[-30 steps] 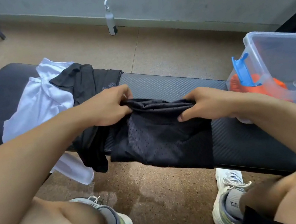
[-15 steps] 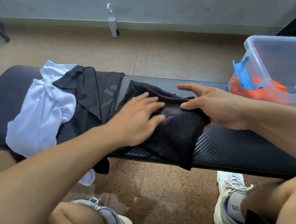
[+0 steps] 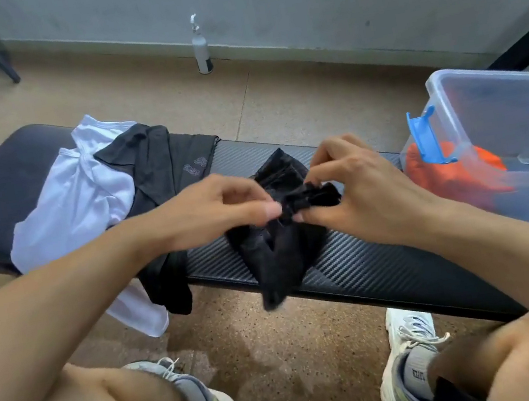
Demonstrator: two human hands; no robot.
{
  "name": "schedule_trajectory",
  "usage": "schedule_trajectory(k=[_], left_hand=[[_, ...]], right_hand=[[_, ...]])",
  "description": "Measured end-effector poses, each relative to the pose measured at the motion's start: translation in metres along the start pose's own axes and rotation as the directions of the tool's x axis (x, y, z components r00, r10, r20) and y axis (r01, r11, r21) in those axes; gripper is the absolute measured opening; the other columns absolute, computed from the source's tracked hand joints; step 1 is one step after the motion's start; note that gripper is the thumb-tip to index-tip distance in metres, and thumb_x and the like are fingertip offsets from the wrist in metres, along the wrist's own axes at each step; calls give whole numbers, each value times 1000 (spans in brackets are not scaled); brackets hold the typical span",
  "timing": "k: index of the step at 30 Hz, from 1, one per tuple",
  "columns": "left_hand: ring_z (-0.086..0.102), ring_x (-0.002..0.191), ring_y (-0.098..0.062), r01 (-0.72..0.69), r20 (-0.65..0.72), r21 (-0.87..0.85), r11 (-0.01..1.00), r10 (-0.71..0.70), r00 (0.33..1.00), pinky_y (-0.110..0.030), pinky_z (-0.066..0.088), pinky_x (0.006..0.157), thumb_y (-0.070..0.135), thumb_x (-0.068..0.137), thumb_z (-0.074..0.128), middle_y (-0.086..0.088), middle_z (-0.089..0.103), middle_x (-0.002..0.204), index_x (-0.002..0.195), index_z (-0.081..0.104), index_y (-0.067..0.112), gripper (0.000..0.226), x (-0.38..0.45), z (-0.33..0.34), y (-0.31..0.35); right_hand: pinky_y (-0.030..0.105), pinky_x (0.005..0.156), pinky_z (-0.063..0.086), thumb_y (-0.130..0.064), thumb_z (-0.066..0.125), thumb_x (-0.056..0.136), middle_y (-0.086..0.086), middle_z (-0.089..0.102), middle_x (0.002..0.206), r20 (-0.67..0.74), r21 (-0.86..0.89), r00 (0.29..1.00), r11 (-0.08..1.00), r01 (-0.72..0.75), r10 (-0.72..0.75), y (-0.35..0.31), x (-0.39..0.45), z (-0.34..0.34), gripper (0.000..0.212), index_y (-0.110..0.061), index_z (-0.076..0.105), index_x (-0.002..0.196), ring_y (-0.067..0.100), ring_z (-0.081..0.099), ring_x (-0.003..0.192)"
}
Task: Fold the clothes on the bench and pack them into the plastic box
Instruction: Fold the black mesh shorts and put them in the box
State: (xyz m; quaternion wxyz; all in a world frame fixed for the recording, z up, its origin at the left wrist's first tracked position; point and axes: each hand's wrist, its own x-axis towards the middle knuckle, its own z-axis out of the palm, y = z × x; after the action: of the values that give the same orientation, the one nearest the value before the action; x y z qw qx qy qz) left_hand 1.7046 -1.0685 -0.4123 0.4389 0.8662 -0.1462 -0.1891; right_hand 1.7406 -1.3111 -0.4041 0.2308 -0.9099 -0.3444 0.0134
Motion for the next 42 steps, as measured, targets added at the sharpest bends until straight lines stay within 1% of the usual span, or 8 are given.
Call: schedule_trajectory(k=[7, 12, 18, 24, 30, 33, 37, 42], left_hand=[[53, 107, 17, 118, 129, 159, 980, -139, 982, -8, 43, 85, 60, 70, 81, 33, 57, 116, 127, 42, 45, 70, -18, 29, 5], [68, 95, -14, 199, -156, -31, 980, -201, 967, -40, 53, 88, 36, 83, 77, 6, 72, 95, 99, 57, 32, 27, -14, 17, -13], [70, 78, -32, 262, -232, -331, 907, -347, 909, -45, 63, 63, 20, 95, 66, -20, 71, 100, 103, 63, 12, 12, -4, 17, -26], [63, 73, -13, 345, -396, 65, 937, -293, 870, -36, 56, 74, 46, 83, 76, 4, 65, 90, 110, 63, 24, 37, 16, 12, -35], [61, 99, -14, 418, -239, 180, 890, -373, 897, -29, 46, 87, 64, 73, 76, 7, 65, 110, 116, 66, 24, 60, 30, 6, -31], [66, 90, -12, 408, -159, 196, 892, -382, 911, -31, 53, 82, 60, 69, 81, 7, 71, 95, 95, 70, 24, 46, 33, 6, -28], [63, 79, -13, 328, -131, 166, 930, -309, 942, -28, 45, 68, 41, 69, 89, 5, 71, 88, 84, 63, 22, 36, 34, 9, -29], [62, 84, -12, 151, -176, 37, 988, -142, 974, -31, 48, 79, 24, 65, 92, 6, 66, 97, 93, 54, 31, 47, 30, 6, -28]], right_hand=[[45, 72, 54, -50, 62, 90, -6, 69, 76, 94, 195, 970, 951, -240, 226, 11, 13, 21, 26, -24, 62, 86, 14, 66, 74], [52, 86, 58, -52, 68, 84, 2, 77, 91, 221, 499, 897, 746, -442, 383, 18, 10, 22, 36, -19, 70, 96, 21, 75, 86], [34, 85, 53, -57, 67, 87, 0, 70, 115, 234, 169, 852, 843, -511, 469, 33, 11, 23, 43, -30, 56, 118, 20, 68, 102], [44, 101, 46, -53, 56, 96, -7, 60, 123, 187, -135, 860, 880, -455, 474, 36, 16, 18, 49, -31, 46, 139, 18, 57, 118], [39, 116, 34, -69, 72, 74, 1, 44, 153, 299, -98, 862, 912, -399, 409, 35, 19, 25, 98, -25, 35, 154, 21, 40, 141], [31, 104, 43, -56, 84, 69, -3, 59, 140, 379, -91, 823, 902, -422, 423, 37, 23, 20, 91, -26, 48, 146, 18, 54, 128], [28, 73, 49, -45, 87, 69, -13, 72, 90, 417, -35, 828, 917, -397, 374, 40, 24, 19, 37, -28, 69, 97, 12, 67, 90], [27, 66, 45, -33, 90, 68, -10, 68, 85, 394, 93, 857, 913, -398, 333, 39, 22, 18, 38, -27, 60, 91, 9, 64, 81]])
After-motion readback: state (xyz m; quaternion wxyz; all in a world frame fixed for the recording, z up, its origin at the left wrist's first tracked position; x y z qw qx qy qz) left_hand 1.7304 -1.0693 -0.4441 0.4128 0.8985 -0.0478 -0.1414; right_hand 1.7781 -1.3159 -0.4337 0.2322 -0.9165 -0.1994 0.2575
